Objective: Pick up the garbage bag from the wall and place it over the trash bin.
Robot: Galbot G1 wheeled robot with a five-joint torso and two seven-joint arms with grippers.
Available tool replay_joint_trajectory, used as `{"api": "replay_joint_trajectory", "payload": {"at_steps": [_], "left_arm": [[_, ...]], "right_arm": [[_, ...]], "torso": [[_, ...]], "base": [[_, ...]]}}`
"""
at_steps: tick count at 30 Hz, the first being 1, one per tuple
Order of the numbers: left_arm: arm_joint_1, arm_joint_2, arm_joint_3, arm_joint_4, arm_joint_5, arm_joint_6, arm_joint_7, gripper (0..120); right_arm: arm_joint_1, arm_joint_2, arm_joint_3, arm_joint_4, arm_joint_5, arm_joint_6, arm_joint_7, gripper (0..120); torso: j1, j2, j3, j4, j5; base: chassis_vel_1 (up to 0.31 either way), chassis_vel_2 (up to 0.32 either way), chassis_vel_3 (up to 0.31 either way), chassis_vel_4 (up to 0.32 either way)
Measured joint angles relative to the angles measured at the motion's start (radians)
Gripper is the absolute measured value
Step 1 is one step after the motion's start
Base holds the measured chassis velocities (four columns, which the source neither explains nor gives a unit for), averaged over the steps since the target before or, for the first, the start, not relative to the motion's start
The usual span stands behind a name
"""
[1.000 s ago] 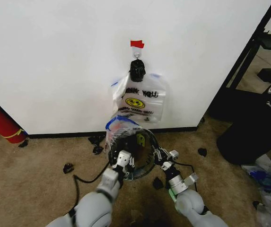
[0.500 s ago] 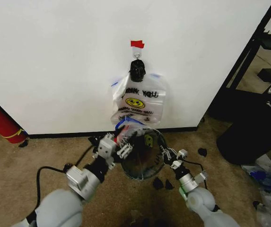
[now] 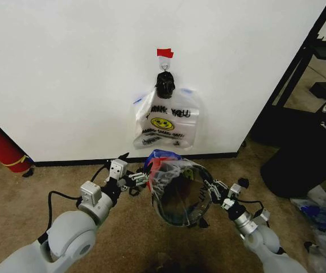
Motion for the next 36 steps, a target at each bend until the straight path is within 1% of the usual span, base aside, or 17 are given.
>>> {"api": "replay_joint_trajectory", "payload": {"at_steps": [2,5,15,19,20,24,28,31,35,36], "left_arm": [[-0.012,-0.003,0.007,0.024,0.001,-0.004,0.011,100],[-0.021,-0.004,0.013,0.037,0.001,-0.005,0.017,100],[-0.107,-0.020,0.039,0.126,0.002,-0.023,0.047,100],[-0.125,-0.032,0.041,0.170,0.002,-0.046,0.088,100],[-0.125,-0.032,0.041,0.170,0.002,-0.046,0.088,100],[-0.130,-0.040,0.041,0.192,0.003,-0.073,0.140,100],[-0.119,-0.040,0.038,0.193,0.016,-0.083,0.159,100],[-0.104,-0.032,0.028,0.203,0.078,-0.088,0.167,100],[-0.093,-0.030,0.012,0.220,0.112,-0.128,0.166,100],[-0.093,-0.030,0.012,0.220,0.112,-0.128,0.166,100]], "right_arm": [[0.003,-0.003,0.005,-0.003,0.000,0.000,-0.016,0],[0.007,-0.004,0.006,-0.004,0.000,-0.001,-0.023,0],[0.021,-0.009,0.014,-0.018,0.009,-0.036,-0.110,0],[0.022,-0.013,0.019,-0.025,0.033,-0.067,-0.167,0],[0.022,-0.013,0.019,-0.025,0.033,-0.067,-0.167,0],[0.025,-0.014,0.026,-0.031,0.049,-0.083,-0.195,0],[0.026,-0.013,0.029,-0.033,0.059,-0.083,-0.192,0],[0.026,-0.009,0.025,-0.033,0.084,-0.082,-0.163,0],[0.021,-0.005,-0.001,-0.024,0.121,-0.082,-0.054,0],[0.021,-0.005,-0.001,-0.024,0.121,-0.082,-0.054,0]], "torso": [[0.000,0.000,0.000,-0.0001,0.0001],[0.000,0.000,0.000,0.0000,0.0000],[0.000,0.000,0.000,0.0000,0.0001],[0.000,0.000,0.000,0.0000,0.0000],[0.000,0.000,0.000,0.0000,0.0000],[0.000,0.000,0.000,0.0000,0.0000],[0.000,0.000,0.000,0.0000,0.0000],[0.000,0.000,0.000,0.0001,0.0001],[0.000,0.000,0.000,0.0000,0.0000],[0.000,0.000,0.000,0.0000,0.0000]], "base": [[0.000,0.000,0.000,0.000],[0.000,0.000,0.000,0.000],[0.000,0.000,0.000,0.000],[0.000,0.000,0.000,0.000],[0.000,0.000,0.000,0.000],[0.000,0.000,0.000,0.000],[0.000,0.000,0.000,0.000],[0.000,0.000,0.000,0.000],[0.000,0.000,0.000,0.000],[0.000,0.000,0.000,0.000]]}}
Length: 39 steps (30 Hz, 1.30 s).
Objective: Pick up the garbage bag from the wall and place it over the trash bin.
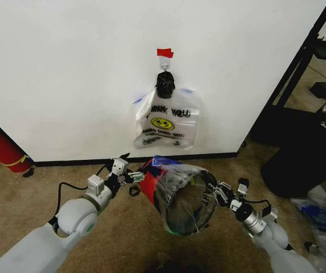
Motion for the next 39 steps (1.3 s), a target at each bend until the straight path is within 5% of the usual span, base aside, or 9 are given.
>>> {"api": "replay_joint_trajectory", "payload": {"at_steps": [9,18,21,26,30,35,39], "left_arm": [[0.040,-0.030,-0.027,0.021,-0.032,-0.135,0.020,100],[0.041,-0.033,-0.061,0.043,-0.083,-0.202,0.241,100],[0.055,-0.063,-0.046,0.035,0.015,-0.184,-0.001,100],[0.133,-0.073,-0.048,0.020,0.164,-0.136,-0.087,100],[0.218,-0.067,-0.052,0.010,0.186,-0.184,0.061,100],[0.253,-0.084,-0.060,0.024,0.190,-0.269,0.271,100],[0.257,-0.098,-0.044,0.018,0.169,-0.277,0.316,100]], "right_arm": [[-0.027,0.012,-0.051,0.036,0.051,-0.027,0.194,0],[-0.029,0.018,-0.068,0.068,0.038,-0.031,0.288,0],[-0.048,0.018,-0.085,0.139,0.028,-0.057,0.516,0],[-0.070,0.020,-0.093,0.251,0.061,-0.105,0.768,0],[-0.071,0.023,-0.088,0.363,0.170,-0.169,0.978,0],[-0.070,0.025,-0.060,0.413,0.229,-0.233,1.065,0],[-0.079,0.023,-0.047,0.434,0.262,-0.269,1.081,0]], "torso": [[0.000,0.000,0.000,0.0000,0.0000],[0.000,0.000,0.000,0.0000,0.0000],[0.000,0.000,0.000,-0.0001,-0.0001],[0.000,0.000,0.000,0.0000,0.0000],[0.000,0.000,0.000,0.0002,0.0000],[0.000,0.000,0.000,0.0000,-0.0001],[0.000,0.000,0.000,0.0000,0.0000]], "base": [[0.000,0.000,0.000,0.000],[0.000,0.000,0.000,0.000],[0.000,0.000,0.000,0.000],[0.000,0.000,0.000,0.000],[0.000,0.000,0.000,0.000],[0.000,0.000,0.000,0.000],[0.000,0.000,0.000,0.000]]}}
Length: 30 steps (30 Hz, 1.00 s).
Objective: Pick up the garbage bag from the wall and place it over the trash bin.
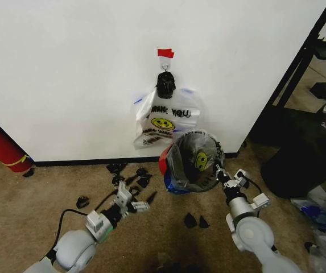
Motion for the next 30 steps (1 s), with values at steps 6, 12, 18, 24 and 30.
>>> {"api": "replay_joint_trajectory", "payload": {"at_steps": [6,12,18,24,30], "left_arm": [[-0.008,-0.015,0.014,-0.007,-0.096,0.002,0.100,100],[-0.023,-0.024,0.050,-0.029,-0.199,0.054,-0.066,100],[-0.041,-0.030,0.061,-0.023,-0.192,0.105,-0.177,100],[-0.047,-0.030,0.063,0.000,-0.168,0.121,-0.208,100],[-0.062,-0.033,0.063,0.049,-0.120,0.108,-0.199,100]], "right_arm": [[-0.012,0.012,-0.005,0.027,0.013,-0.029,0.015,0],[-0.017,0.018,-0.019,0.053,0.007,-0.037,0.028,0],[-0.016,0.024,-0.029,0.067,0.005,-0.039,0.035,0],[-0.015,0.026,-0.033,0.080,0.006,-0.042,0.042,0],[-0.015,0.028,-0.033,0.104,0.024,-0.059,0.069,0]], "torso": [[0.000,0.000,0.000,0.0000,0.0000],[0.000,0.000,0.000,0.0000,0.0001],[0.000,0.000,0.000,0.0000,0.0001],[0.000,0.000,0.000,0.0001,0.0000],[0.000,0.000,0.000,0.0002,0.0000]], "base": [[0.000,0.000,0.000,0.000],[0.000,0.000,0.000,0.000],[0.000,0.000,0.000,0.000],[0.000,0.000,0.000,0.000],[0.000,0.000,0.000,0.000]]}}
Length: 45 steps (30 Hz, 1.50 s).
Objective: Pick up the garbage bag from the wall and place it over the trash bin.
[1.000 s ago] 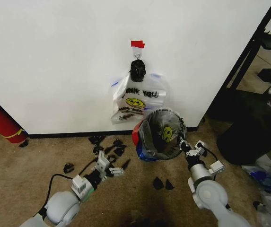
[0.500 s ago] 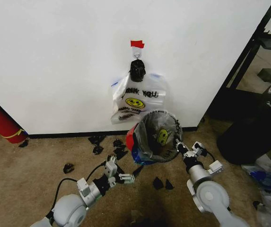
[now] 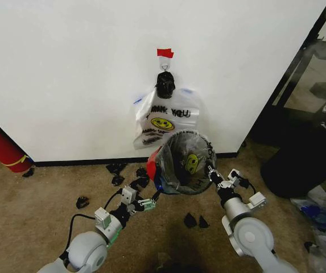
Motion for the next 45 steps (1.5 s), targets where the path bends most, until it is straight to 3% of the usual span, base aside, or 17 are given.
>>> {"api": "replay_joint_trajectory", "payload": {"at_steps": [6,16,22,27,31,35,42,45], "left_arm": [[-0.022,-0.006,0.000,0.033,0.014,0.007,-0.056,100],[-0.015,0.000,-0.019,0.052,0.086,0.014,-0.060,100],[0.036,0.028,-0.042,-0.010,0.102,0.011,-0.032,100],[0.079,0.040,-0.051,-0.079,0.060,-0.034,0.116,100],[0.075,0.030,-0.036,-0.105,0.035,-0.032,0.126,100],[0.058,0.021,-0.015,-0.136,-0.051,0.036,0.036,100],[0.038,0.008,0.001,-0.130,-0.081,0.123,-0.096,100],[0.035,0.006,0.001,-0.113,-0.065,0.126,-0.101,100]], "right_arm": [[-0.017,-0.001,-0.006,0.044,0.006,-0.038,0.045,0],[-0.009,-0.001,0.002,0.058,0.016,-0.046,0.062,0],[-0.007,-0.001,0.023,0.039,0.002,-0.028,0.051,0],[-0.006,-0.003,0.027,0.028,-0.010,-0.021,0.044,0],[-0.006,-0.002,0.022,0.031,-0.018,-0.021,0.044,0],[-0.016,-0.003,0.015,0.041,-0.026,-0.021,0.042,0],[-0.030,-0.003,0.009,0.064,-0.028,-0.021,0.041,0],[-0.034,-0.003,0.008,0.074,-0.027,-0.021,0.043,0]], "torso": [[0.000,0.000,0.000,-0.0001,-0.0001],[0.000,0.000,0.000,-0.0001,-0.0001],[0.000,0.000,0.000,0.0000,0.0000],[0.000,0.000,0.000,0.0000,0.0000],[0.000,0.000,0.000,-0.0001,0.0000],[0.000,0.000,0.000,-0.0001,0.0001],[0.000,0.000,0.000,-0.0001,0.0000],[0.000,0.000,0.000,-0.0001,0.0000]], "base": [[0.000,0.000,0.000,0.000],[0.000,0.000,0.000,0.000],[0.000,0.000,0.000,0.000],[0.000,0.000,0.000,0.000],[0.000,0.000,0.000,0.000],[0.000,0.000,0.000,0.000],[0.000,0.000,0.000,0.000],[0.000,0.000,0.000,0.000]]}}
